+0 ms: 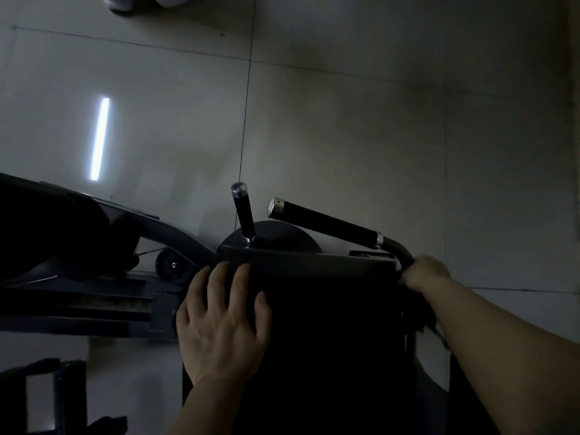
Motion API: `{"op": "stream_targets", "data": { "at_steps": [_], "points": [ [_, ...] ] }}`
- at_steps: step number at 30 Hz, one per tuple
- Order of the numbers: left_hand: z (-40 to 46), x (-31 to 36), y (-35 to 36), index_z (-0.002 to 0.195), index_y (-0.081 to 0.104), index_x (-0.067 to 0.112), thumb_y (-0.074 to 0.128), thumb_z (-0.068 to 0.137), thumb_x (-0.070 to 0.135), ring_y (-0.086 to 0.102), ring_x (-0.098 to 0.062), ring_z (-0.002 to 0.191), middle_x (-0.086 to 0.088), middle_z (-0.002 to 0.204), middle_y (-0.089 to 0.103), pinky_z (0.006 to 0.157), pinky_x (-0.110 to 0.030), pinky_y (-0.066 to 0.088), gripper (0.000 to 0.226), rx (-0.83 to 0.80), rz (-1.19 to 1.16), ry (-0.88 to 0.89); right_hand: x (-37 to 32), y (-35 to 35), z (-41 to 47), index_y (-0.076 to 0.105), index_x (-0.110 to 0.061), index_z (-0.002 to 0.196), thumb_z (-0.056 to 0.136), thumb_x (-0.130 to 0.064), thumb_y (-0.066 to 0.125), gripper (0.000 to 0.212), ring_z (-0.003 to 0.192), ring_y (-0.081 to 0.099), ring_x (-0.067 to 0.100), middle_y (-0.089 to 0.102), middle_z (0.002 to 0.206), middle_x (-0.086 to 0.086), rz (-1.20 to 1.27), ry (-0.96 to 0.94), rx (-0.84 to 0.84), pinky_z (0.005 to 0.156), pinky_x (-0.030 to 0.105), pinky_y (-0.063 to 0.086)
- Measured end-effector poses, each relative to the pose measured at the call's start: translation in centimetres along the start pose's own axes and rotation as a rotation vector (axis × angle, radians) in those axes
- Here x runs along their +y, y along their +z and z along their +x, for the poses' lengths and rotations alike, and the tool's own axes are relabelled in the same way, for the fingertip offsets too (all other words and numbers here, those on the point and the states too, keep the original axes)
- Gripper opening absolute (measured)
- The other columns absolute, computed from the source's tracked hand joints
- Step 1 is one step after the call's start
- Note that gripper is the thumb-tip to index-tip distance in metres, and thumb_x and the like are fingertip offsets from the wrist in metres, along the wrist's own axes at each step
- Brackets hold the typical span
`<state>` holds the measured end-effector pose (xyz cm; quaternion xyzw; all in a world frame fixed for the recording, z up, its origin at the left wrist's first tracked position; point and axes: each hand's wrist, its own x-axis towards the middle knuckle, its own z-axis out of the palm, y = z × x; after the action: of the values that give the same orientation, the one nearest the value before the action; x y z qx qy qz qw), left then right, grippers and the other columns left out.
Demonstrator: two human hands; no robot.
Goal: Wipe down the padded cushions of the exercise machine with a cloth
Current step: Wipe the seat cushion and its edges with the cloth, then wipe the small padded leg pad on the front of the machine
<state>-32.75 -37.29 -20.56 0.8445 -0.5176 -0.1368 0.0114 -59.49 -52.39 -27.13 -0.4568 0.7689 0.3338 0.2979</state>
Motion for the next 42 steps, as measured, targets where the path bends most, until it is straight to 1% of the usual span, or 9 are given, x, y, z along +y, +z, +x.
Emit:
{"op": "stream_targets", "data": {
  "at_steps": [3,8,15,20,27,30,35,39,42],
  "points": [
    [0.0,0.0,0.1,0.118,0.061,0.019,0.038,0.082,0.045,0.047,-0.033,0.119,-0.009,0.123,0.06,0.083,-0.046,0.045,0.05,0.021,0.004,0.002,-2.0,-1.8,-0.5,0.063,-0.001,0.106,0.082,-0.006,0.06,0.025,0.097,0.062,0.032,0.065,0.109,0.019,-0.01,-0.198,0.216,0.067,0.025,0.041],
    [-0.1,-0.1,0.0,0.119,0.06,0.02,0.037,0.083,0.045,0.048,-0.032,0.12,-0.007,0.123,0.06,0.085,-0.044,0.045,0.05,0.021,0.02,0.007,-4.9,-4.6,-2.0,0.057,-0.01,0.095,0.083,-0.013,0.065,0.015,0.091,0.056,0.026,0.061,0.106,0.014,-0.126,-0.451,0.127,0.062,0.026,0.035],
    [-0.2,-0.1,-0.1,0.123,0.055,0.022,0.032,0.087,0.046,0.045,-0.029,0.123,-0.004,0.125,0.057,0.088,-0.043,0.043,0.049,0.033,0.017,0.011,-7.2,-5.2,-7.5,0.05,-0.022,0.091,0.087,-0.035,0.064,0.02,0.088,0.06,0.025,0.061,0.101,0.011,0.495,-0.695,0.038,0.073,0.029,0.043],
    [-0.2,-0.2,-0.7,0.123,0.053,0.025,0.032,0.086,0.047,0.043,-0.028,0.124,-0.003,0.128,0.054,0.09,-0.042,0.041,0.047,-0.006,0.006,0.028,-8.4,-3.6,-18.1,0.051,-0.021,0.087,0.091,-0.049,0.049,0.029,0.071,0.057,0.011,0.061,0.078,-0.007,0.452,-0.923,0.149,0.062,0.027,0.041],
    [-0.2,-3.8,-0.9,0.145,0.024,0.027,0.044,0.089,0.049,0.016,-0.026,0.142,-0.002,0.152,0.025,0.114,-0.043,0.025,0.063,-0.216,-0.205,0.3,-5.7,1.5,-30.6,0.066,-0.023,0.098,0.075,-0.013,0.073,0.025,0.092,0.069,0.025,0.071,0.098,0.006,1.036,-0.866,-0.388,0.083,0.039,0.056],
    [-3.9,-9.7,-3.5,0.136,0.04,0.033,0.042,0.083,0.066,0.039,-0.022,0.132,-0.001,0.144,0.042,0.108,-0.045,0.036,0.063,-0.463,-0.607,0.198,-6.0,4.6,-35.5,0.064,-0.017,0.113,0.088,-0.015,0.057,0.026,0.102,0.067,0.027,0.071,0.109,0.012,1.292,-0.755,-0.505,0.09,0.039,0.052],
    [-17.5,-19.8,-13.6,0.121,0.056,0.016,0.047,0.09,0.018,0.049,-0.019,0.116,-0.001,0.124,0.055,0.094,-0.028,0.041,0.032,-0.254,-0.667,-0.082,-7.3,10.7,-44.5,0.056,-0.016,0.126,0.083,-0.032,0.052,0.046,0.112,0.063,0.02,0.066,0.121,0.006,1.394,-0.755,-0.646,0.088,0.028,0.054],
    [-26.1,-26.3,-20.4,0.104,0.062,0.028,0.046,0.09,0.031,0.057,-0.006,0.101,0.014,0.106,0.06,0.084,-0.021,0.045,0.021,0.043,-0.617,-0.11,-8.7,15.2,-50.3,0.068,-0.026,0.113,0.054,-0.06,0.08,0.069,0.114,0.062,0.018,0.067,0.12,0.001,1.156,-0.852,-0.722,0.099,0.037,0.047],
    [-29.4,-31.3,-24.8,0.1,0.059,0.029,0.045,0.092,0.035,0.055,0.002,0.099,0.018,0.1,0.058,0.083,-0.012,0.043,0.017,0.293,-0.628,-0.033,-10.5,19.5,-55.2,0.072,-0.036,0.097,0.066,-0.055,0.07,0.036,0.113,0.061,0.014,0.069,0.115,-0.001,0.956,-0.923,-0.769,0.097,0.029,0.047]
  ]
}}
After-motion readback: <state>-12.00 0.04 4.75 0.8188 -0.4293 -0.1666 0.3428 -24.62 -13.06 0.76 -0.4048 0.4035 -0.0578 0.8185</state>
